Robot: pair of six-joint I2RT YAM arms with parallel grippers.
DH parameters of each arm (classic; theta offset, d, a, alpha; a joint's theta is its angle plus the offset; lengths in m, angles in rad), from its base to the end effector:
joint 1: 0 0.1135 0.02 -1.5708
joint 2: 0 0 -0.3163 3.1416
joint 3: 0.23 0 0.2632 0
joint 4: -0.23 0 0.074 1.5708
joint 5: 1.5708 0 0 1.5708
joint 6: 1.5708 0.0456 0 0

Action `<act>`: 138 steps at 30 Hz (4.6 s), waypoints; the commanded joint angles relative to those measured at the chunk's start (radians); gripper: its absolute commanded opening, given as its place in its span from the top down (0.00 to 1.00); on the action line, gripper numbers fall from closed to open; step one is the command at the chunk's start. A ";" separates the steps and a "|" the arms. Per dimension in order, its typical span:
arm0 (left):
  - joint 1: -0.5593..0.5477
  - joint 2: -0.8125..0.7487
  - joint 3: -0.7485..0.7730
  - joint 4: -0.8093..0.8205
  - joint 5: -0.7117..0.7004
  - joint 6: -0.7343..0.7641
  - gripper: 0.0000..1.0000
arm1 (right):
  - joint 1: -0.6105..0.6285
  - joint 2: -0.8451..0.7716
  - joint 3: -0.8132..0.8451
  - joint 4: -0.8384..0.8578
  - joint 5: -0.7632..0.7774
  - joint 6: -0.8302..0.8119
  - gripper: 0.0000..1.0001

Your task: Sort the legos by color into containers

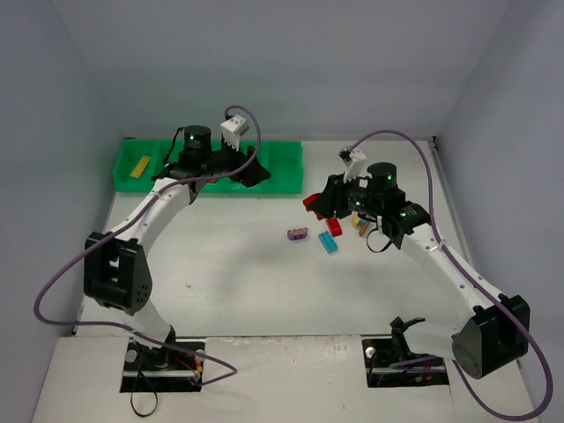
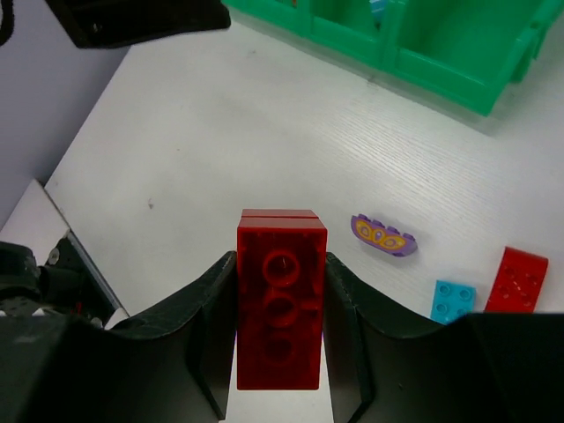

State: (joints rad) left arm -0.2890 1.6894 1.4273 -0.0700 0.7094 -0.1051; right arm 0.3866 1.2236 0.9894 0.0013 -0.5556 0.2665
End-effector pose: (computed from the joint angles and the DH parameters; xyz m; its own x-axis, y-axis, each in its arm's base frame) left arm 0.3971 -0.1491 0.3837 -0.3954 0.0345 -0.9179 0.7693 0.5585 -0.3104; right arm 0.2551 0.1298 0.3838 -0.4158 0.0723 -0.9066 -0.7113 0.5954 0.3737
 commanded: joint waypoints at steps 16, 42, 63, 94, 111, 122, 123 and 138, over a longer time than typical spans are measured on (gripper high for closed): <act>-0.036 -0.234 -0.068 -0.054 0.521 0.090 0.27 | 0.012 0.089 0.138 0.210 -0.429 -0.138 1.00; -0.110 -0.238 -0.056 -0.113 0.541 0.146 0.40 | 0.107 0.188 0.216 0.209 -0.546 -0.168 0.98; -0.104 -0.261 -0.068 -0.171 0.544 0.216 1.00 | 0.104 0.163 0.193 0.128 -0.475 -0.230 0.40; -0.095 -0.212 -0.037 -0.312 0.466 0.300 1.00 | 0.094 0.149 0.186 0.009 -0.369 -0.319 1.00; -0.033 -0.201 -0.191 -0.288 0.268 0.216 1.00 | 0.005 0.180 0.256 0.078 -0.115 -0.267 1.00; -0.035 -0.365 -0.304 -0.149 -0.128 0.030 1.00 | 0.009 0.664 0.583 0.213 0.213 -0.202 1.00; -0.035 -0.385 -0.309 -0.146 -0.151 0.027 1.00 | 0.009 0.698 0.616 0.215 0.215 -0.190 1.00; -0.042 -0.418 -0.323 -0.070 -0.297 -0.064 1.00 | 0.029 1.018 0.956 0.206 0.250 -0.194 0.19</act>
State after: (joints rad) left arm -0.3313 1.2732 1.0527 -0.2359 0.4526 -0.1371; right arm 0.4183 2.2379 1.8870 0.1387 -0.3168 0.0807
